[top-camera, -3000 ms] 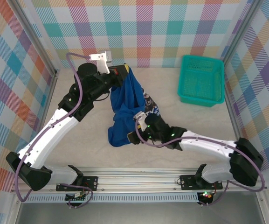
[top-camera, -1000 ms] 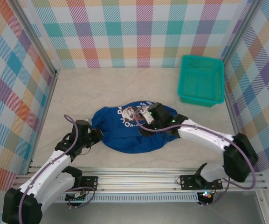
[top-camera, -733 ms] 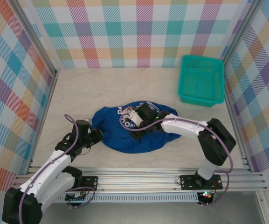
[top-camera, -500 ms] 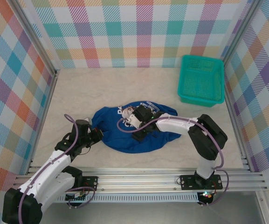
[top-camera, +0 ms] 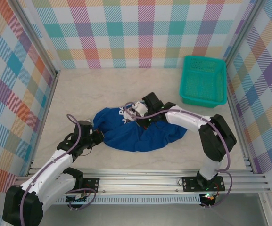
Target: Fold the inside-out t-shirt
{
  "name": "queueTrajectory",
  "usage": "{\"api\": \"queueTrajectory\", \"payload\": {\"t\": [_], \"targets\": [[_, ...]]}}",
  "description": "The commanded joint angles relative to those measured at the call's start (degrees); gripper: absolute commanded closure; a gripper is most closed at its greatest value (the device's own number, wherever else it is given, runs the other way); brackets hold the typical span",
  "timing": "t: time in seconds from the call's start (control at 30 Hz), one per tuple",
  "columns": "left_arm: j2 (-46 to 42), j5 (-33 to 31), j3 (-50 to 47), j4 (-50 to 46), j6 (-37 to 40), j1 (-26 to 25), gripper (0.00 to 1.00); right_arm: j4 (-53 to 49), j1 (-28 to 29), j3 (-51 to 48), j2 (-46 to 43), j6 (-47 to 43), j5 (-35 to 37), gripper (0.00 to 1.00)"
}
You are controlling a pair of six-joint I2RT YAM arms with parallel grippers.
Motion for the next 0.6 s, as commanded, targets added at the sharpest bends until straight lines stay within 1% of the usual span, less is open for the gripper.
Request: {"api": "queueTrajectory", "payload": {"t": [0.0, 0.07, 0.1, 0.13, 0.17, 0.23, 0.3, 0.37, 0.5, 0.57], "targets": [[-0.2, -2.6, 1.4, 2.4, 2.4, -1.4, 0.82, -0.6, -2.3, 2.7, -2.3, 7.5, -12.0, 1.0], [-1.2, -5.7, 2.1, 4.5, 3.8, -3.6, 0.6, -0.6, -4.3, 3.5, -2.0, 11.4, -17.7, 1.0], [-1.7, -7.8, 2.4, 5.5, 4.8, -4.8, 0.53, -1.0, -5.0, 4.2, -1.5, 13.1, -20.3, 1.0], [-2.3, -10.1, 2.9, 6.6, 6.1, -6.2, 0.49, -1.8, -6.0, 5.2, -0.9, 14.6, -23.9, 1.0], [-2.7, -11.8, 3.4, 7.9, 7.8, -7.7, 0.46, -2.2, -6.6, 5.8, -0.4, 15.8, -25.8, 1.0], [-2.7, -13.8, 3.6, 12.2, 11.6, -10.3, 0.41, -2.1, -7.7, 6.0, -0.1, 17.6, -28.9, 1.0], [-0.7, -12.3, 3.5, 17.8, 16.0, -12.3, 0.37, -2.0, -8.4, 6.0, 0.0, 18.7, -30.8, 1.0], [3.7, -9.7, 4.9, 21.5, 20.1, -14.1, 0.35, -2.0, -8.9, 6.2, 0.0, 19.2, -32.5, 1.0], [13.6, -7.9, 10.5, 22.9, 28.8, -18.3, 0.33, -3.4, -9.2, 6.8, 0.1, 18.9, -33.6, 1.0], [18.0, -4.4, 13.1, 23.4, 31.4, -18.7, 0.32, -3.8, -9.3, 6.7, 0.1, 18.8, -33.9, 1.0]]}}
